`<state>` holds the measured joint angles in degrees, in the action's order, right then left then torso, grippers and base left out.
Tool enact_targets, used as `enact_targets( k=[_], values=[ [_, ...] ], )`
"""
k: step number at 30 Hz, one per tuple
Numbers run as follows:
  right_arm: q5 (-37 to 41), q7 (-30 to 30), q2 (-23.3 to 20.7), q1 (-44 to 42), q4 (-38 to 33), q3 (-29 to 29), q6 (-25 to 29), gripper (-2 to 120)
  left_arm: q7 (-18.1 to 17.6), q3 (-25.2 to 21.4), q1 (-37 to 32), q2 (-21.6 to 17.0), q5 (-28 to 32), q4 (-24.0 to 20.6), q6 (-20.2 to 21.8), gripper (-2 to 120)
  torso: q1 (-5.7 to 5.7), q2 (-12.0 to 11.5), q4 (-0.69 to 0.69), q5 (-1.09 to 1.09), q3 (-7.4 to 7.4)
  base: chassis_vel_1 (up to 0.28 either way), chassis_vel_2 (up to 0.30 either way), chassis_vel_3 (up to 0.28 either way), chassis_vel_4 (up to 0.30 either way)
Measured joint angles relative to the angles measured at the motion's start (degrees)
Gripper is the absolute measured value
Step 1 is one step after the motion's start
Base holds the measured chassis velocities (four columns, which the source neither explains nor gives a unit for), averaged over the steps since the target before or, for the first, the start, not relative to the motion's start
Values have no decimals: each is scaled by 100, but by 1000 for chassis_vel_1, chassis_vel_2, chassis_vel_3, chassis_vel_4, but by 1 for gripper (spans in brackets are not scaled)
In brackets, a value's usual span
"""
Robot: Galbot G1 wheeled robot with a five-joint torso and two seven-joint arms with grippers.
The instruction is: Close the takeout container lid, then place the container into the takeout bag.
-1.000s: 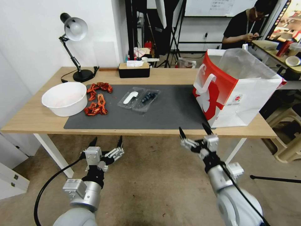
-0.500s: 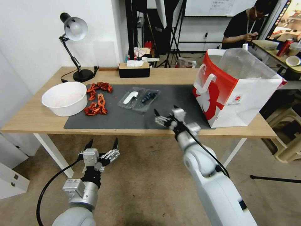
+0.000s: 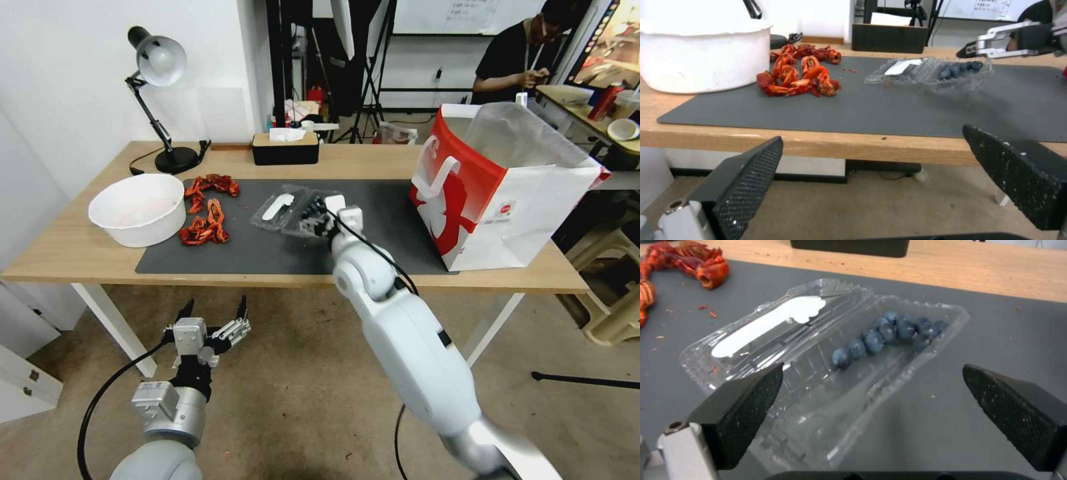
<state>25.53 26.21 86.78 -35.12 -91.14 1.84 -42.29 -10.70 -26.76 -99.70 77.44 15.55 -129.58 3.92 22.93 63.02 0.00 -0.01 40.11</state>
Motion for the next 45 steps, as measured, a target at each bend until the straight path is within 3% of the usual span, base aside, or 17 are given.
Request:
enact_targets(
  k=[14,45],
  values=[
    [555,341,124,269,572,157,-5,100,-9,-31,-34,-5,8,3,-71,100,-1,0,0,1,0,0,0,0,0],
    [870,587,-136,109,532,-52,17,100,-64,-2,76,-26,28,127,-144,100,-1,1,0,2,0,0,0,0,0]
  ],
)
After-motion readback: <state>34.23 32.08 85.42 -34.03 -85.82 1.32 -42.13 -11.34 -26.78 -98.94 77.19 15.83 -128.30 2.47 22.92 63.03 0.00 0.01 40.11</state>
